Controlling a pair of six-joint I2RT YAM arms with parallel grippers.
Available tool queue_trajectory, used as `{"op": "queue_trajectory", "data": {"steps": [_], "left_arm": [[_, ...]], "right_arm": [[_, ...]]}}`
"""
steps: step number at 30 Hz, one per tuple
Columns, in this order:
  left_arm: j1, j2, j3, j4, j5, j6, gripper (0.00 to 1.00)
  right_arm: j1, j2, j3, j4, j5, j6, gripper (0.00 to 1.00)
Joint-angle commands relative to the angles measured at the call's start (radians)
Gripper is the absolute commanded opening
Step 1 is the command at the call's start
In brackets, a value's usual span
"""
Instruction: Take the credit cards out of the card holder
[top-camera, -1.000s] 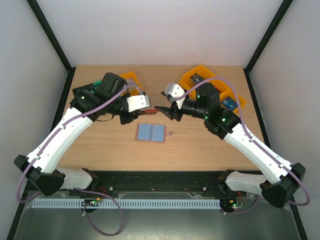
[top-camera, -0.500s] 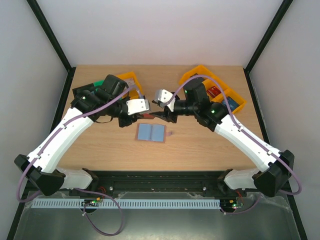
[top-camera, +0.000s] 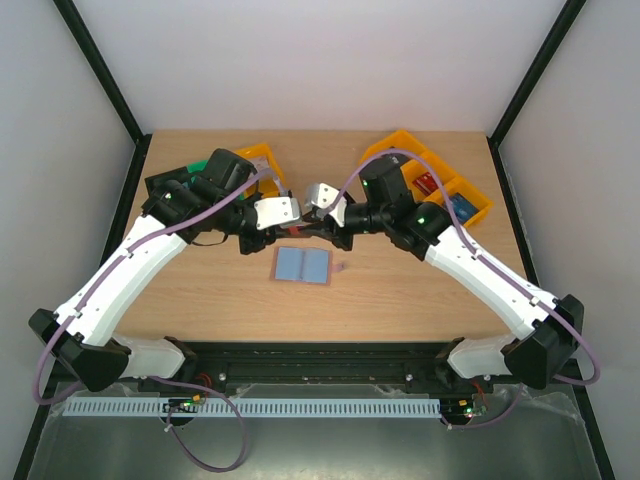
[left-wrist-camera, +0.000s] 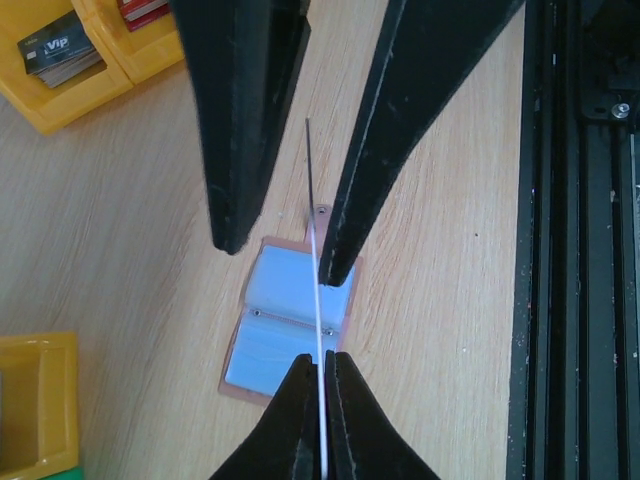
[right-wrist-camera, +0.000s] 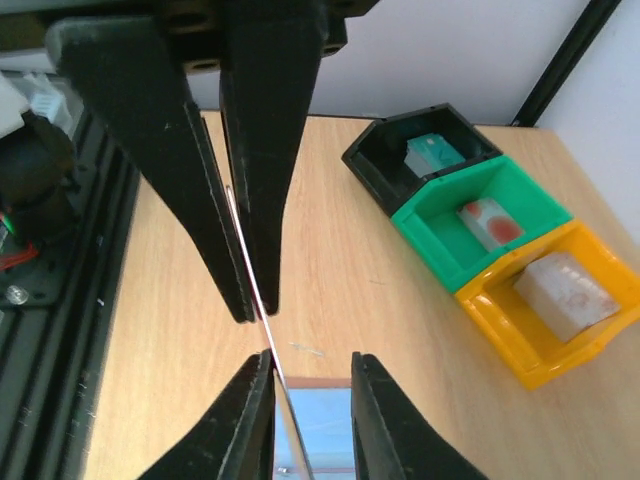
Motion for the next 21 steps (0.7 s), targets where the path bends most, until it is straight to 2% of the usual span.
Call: {"op": "queue_trajectory", "data": {"steps": [1,4,7,8,9,10,11,12,13,18,21], "left_arm": [[-0.004,0.001,0.016,-0.004,0.029,0.0,0.02],[-0.004,0.001,0.018,-0.004,0.034,-0.002,0.02],[-0.004,0.0,0.015,-0.001,0.033,-0.003,0.02],[-0.005,-0.002,0.011,0.007,0.024,-0.011,0.09],[-0.003,-0.005,0.006,0.024,0.008,-0.028,0.29],[0.001,-0.01,-0.005,0.045,-0.014,-0.049,0.55],[0.009,-0.015,-0.014,0.067,-0.041,-0.073,0.76],[0.023,-0.02,-0.026,0.093,-0.067,-0.094,0.9],[0.041,-0.026,-0.042,0.122,-0.098,-0.128,0.98],[0.171,-0.057,-0.157,0.301,-0.231,-0.286,0.99],[0.26,-0.06,-0.216,0.378,-0.241,-0.366,0.99]], "right_arm": [[0.012,0.018,0.02,0.006,0.052,0.01,0.15],[0.015,0.018,0.022,0.007,0.053,0.011,0.02],[0.015,-0.002,0.016,0.02,0.07,0.02,0.02],[0.015,-0.009,0.015,0.029,0.085,0.027,0.01],[0.015,-0.015,0.015,0.038,0.11,0.036,0.02],[0.014,-0.017,0.015,0.042,0.147,0.042,0.02],[0.012,-0.019,0.015,0.048,0.195,0.046,0.02],[0.005,-0.018,0.015,0.047,0.247,0.047,0.02],[-0.007,-0.012,0.014,0.046,0.297,0.047,0.02],[-0.187,0.035,0.021,0.059,0.461,0.086,0.01],[-0.292,0.093,0.021,0.093,0.662,0.073,0.01]]}}
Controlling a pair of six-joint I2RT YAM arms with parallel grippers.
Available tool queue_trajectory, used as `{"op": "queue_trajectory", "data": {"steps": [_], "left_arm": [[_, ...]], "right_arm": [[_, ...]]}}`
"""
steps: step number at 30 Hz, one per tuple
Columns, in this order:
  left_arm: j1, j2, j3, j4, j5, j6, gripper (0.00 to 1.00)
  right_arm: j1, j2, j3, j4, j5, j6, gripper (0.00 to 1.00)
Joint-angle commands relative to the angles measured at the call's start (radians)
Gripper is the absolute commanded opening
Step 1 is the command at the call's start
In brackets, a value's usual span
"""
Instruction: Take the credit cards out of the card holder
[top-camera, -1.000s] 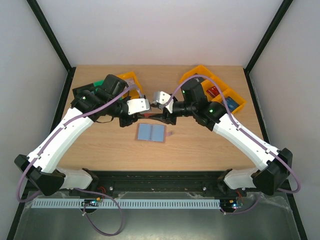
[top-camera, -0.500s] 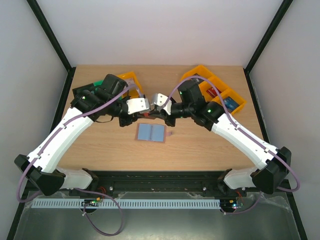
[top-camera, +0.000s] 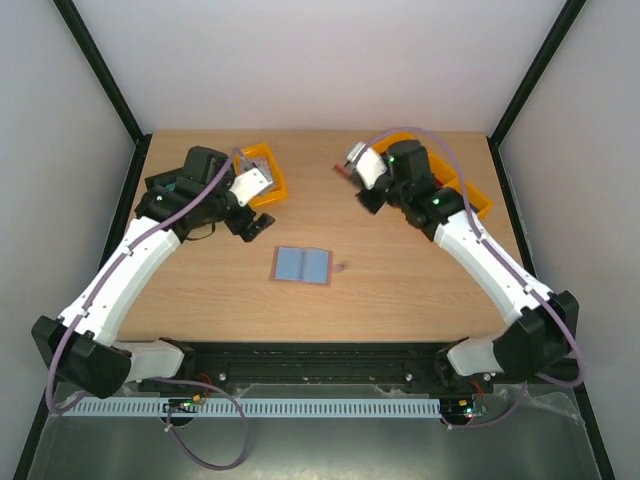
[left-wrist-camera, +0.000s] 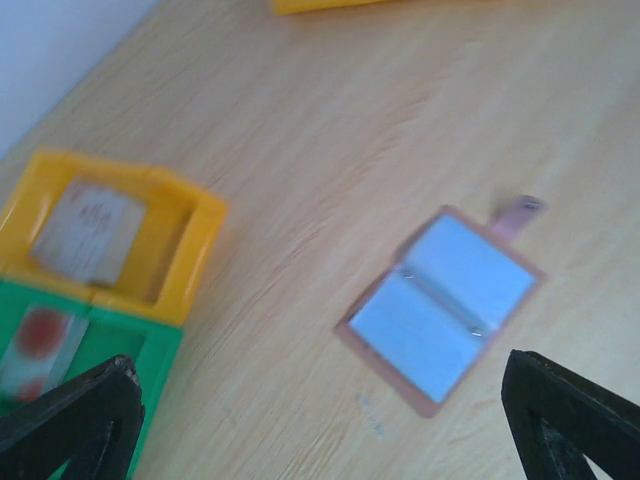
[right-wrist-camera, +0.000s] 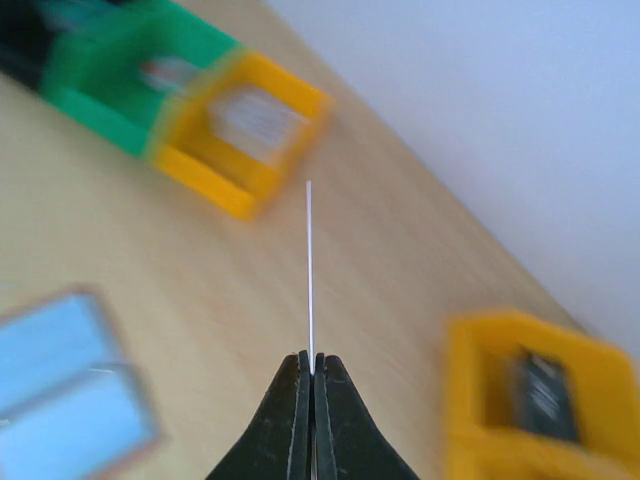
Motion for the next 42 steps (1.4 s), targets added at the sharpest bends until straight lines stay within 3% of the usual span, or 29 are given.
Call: {"op": "queue_trajectory", "data": {"steps": [1,5,10,16,22,33,42], "left_arm": [[0.122,-0.024,-0.078,0.169,-0.076,-0.173,0.99],[0.216,-0.022,-0.127,0.218,-0.025,-0.212,0.99],[0.255,-0.03,-0.159,0.224,0.009,-0.199,0.99],[0.279,-0.015,-0.167,0.221,0.019,-0.188,0.99],[0.29,0.011,-0.161,0.217,0.028,-0.184,0.99],[0.309,0.015,-0.164,0.214,0.048,-0.181,0.99],[0.322,0.018,-0.162,0.212,0.056,-0.179,0.99]], "right_arm": [[-0.141,0.092,0.032,0.054,0.368,0.0,0.01],[-0.248,0.198,0.087,0.071,0.516,-0.025,0.02],[-0.37,0.277,0.048,0.218,0.553,-0.104,0.02],[-0.47,0.409,0.074,0.241,0.547,-0.134,0.02],[-0.491,0.465,0.037,0.307,0.501,-0.228,0.01],[-0.498,0.624,0.148,0.293,0.506,-0.306,0.02],[-0.505,0.683,0.141,0.32,0.605,-0.409,0.02]]}}
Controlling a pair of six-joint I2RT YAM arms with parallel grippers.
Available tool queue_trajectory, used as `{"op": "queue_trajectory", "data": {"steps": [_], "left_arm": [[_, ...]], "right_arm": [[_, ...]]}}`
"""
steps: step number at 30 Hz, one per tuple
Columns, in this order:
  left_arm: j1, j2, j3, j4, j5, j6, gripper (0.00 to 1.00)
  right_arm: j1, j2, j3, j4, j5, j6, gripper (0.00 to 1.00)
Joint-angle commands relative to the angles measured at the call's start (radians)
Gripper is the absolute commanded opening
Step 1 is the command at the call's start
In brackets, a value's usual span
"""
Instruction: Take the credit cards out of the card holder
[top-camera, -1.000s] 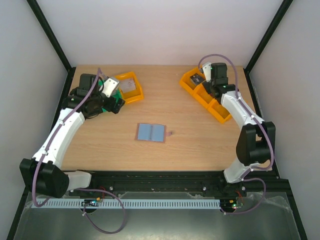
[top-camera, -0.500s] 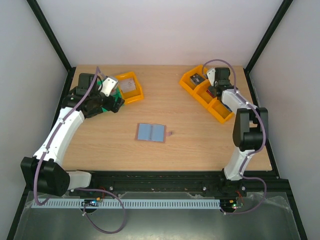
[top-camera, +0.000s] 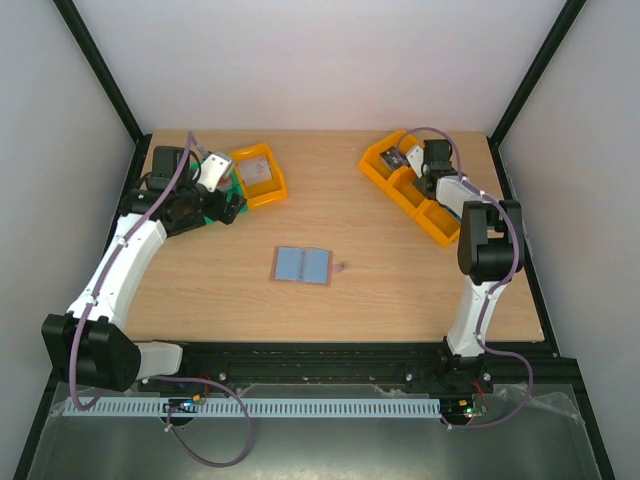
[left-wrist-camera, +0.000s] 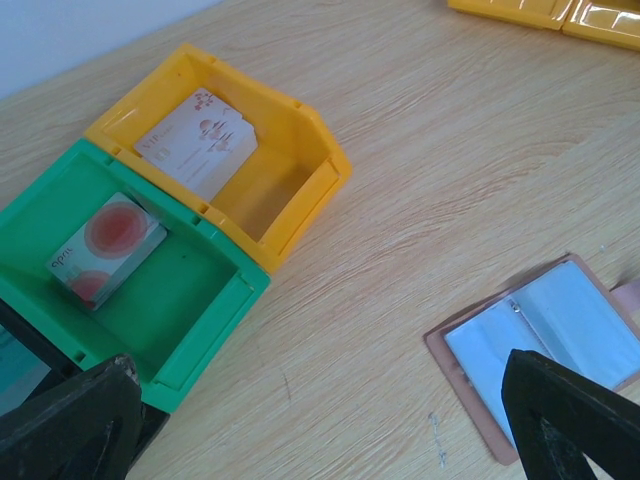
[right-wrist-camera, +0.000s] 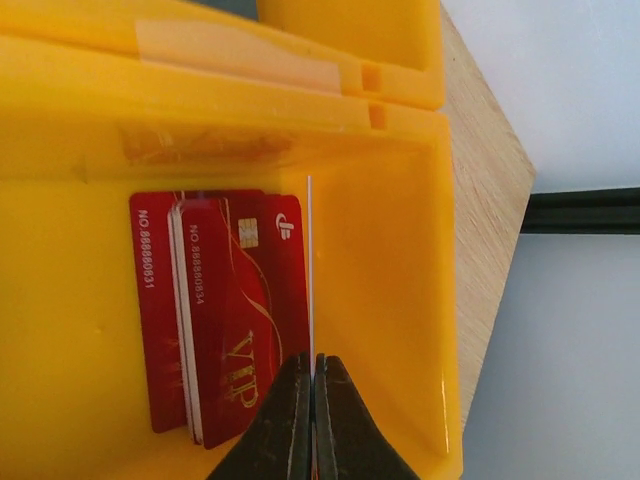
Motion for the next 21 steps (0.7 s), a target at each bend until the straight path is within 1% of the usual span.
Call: {"op": "queue_trajectory", "data": {"steps": [1,5,7,8,9,10,12,15,16,18,20,21], "left_arm": [[0.012,0.005,-0.007,0.001,0.021,0.0,0.99],[0.016,0.013,-0.005,-0.002,0.029,0.0,0.99],[0.017,0.013,-0.004,-0.001,0.027,0.0,0.99],[0.018,0.012,-0.004,-0.001,0.027,0.0,0.99],[0.019,0.012,-0.004,-0.001,0.028,0.001,0.99],[0.019,0.012,-0.004,-0.002,0.026,0.002,0.99],[0.02,0.013,-0.003,-0.002,0.022,0.003,0.99],[0.022,0.011,0.001,-0.005,0.024,0.003,0.99],[0.022,0.01,0.0,-0.004,0.027,0.003,0.99],[0.022,0.009,-0.003,-0.006,0.032,0.005,0.99],[0.022,0.008,-0.002,-0.006,0.032,0.005,0.99],[0.023,0.006,-0.002,-0.006,0.033,0.006,0.99]], "right_arm": [[-0.007,0.026,0.02,0.039,0.086,-0.074,0.02],[-0.007,0.043,0.022,0.075,0.147,-0.097,0.03],[-0.008,0.062,0.017,0.089,0.179,-0.122,0.05],[-0.009,0.071,0.016,0.096,0.192,-0.13,0.08],[-0.008,0.08,0.018,0.101,0.198,-0.132,0.13],[-0.007,0.085,0.021,0.099,0.202,-0.132,0.2],[-0.008,0.089,0.031,0.083,0.2,-0.129,0.35],[-0.007,0.078,0.034,0.059,0.18,-0.121,0.61],[-0.007,0.073,0.033,0.054,0.174,-0.115,0.66],[-0.007,0.067,0.037,0.049,0.168,-0.11,0.73],[-0.007,0.065,0.043,0.052,0.176,-0.099,0.77],[-0.007,0.061,0.044,0.053,0.174,-0.091,0.86]]}}
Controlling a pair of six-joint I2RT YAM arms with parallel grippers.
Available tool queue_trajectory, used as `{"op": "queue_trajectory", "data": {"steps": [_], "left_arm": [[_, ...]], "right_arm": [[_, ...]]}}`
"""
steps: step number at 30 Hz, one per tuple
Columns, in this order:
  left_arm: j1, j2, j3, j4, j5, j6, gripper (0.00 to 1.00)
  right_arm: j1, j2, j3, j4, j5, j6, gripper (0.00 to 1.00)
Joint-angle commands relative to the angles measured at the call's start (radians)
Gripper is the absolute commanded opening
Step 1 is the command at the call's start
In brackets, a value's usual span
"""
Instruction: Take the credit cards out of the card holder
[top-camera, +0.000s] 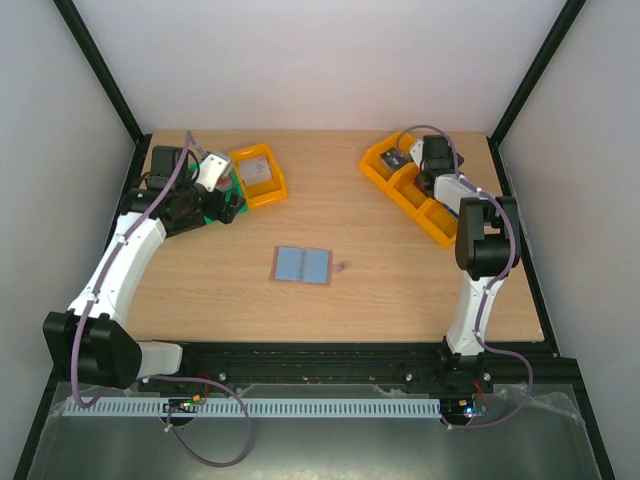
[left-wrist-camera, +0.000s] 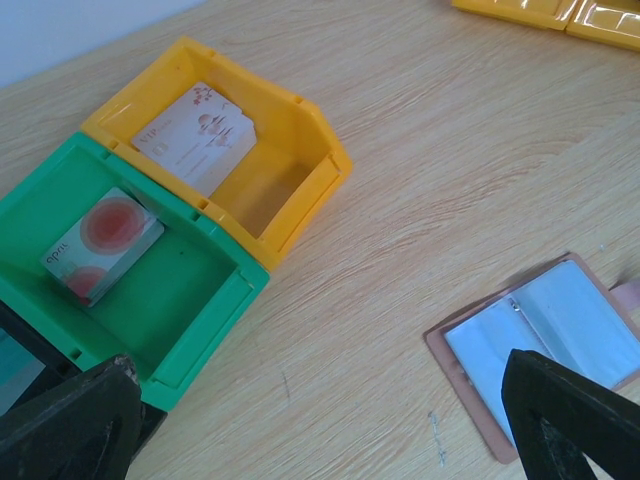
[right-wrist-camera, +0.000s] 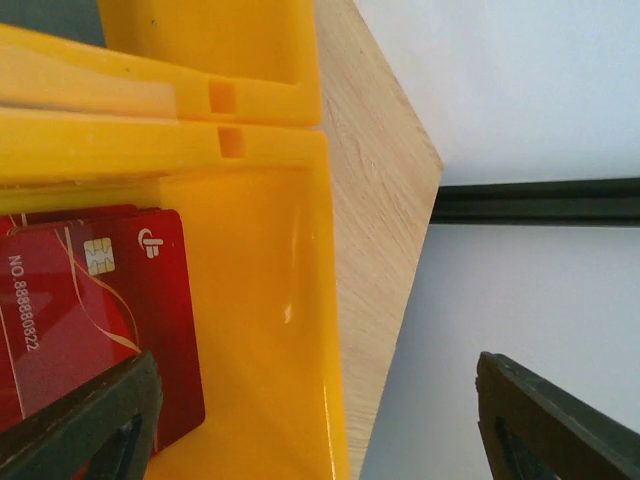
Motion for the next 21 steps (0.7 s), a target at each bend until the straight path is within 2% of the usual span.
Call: {"op": "queue_trajectory", "data": {"steps": [1,6,11,14,17,21], "left_arm": [[0.008,-0.004,-0.002,-0.007,0.019,0.005,0.99],[0.009,-0.012,-0.004,-0.008,0.021,0.007,0.99],[0.014,-0.011,-0.008,-0.004,0.047,0.004,0.99],[0.017,-0.016,-0.029,0.01,0.076,-0.013,0.99],[0.022,-0.031,-0.086,0.051,0.154,-0.057,0.99],[0.032,-0.051,-0.211,0.156,0.289,-0.192,0.99]], "right_arm": [[-0.004,-0.001,0.002,-0.061,0.013,0.021,0.88],[-0.002,-0.022,0.025,-0.063,-0.008,0.083,0.9],[0.029,-0.156,0.056,-0.071,-0.153,0.275,0.89],[0.043,-0.254,0.043,-0.051,-0.298,0.521,0.89],[0.054,-0.359,-0.048,0.043,-0.463,0.823,0.86],[0.133,-0.455,-0.204,0.187,-0.535,1.15,0.78]]}}
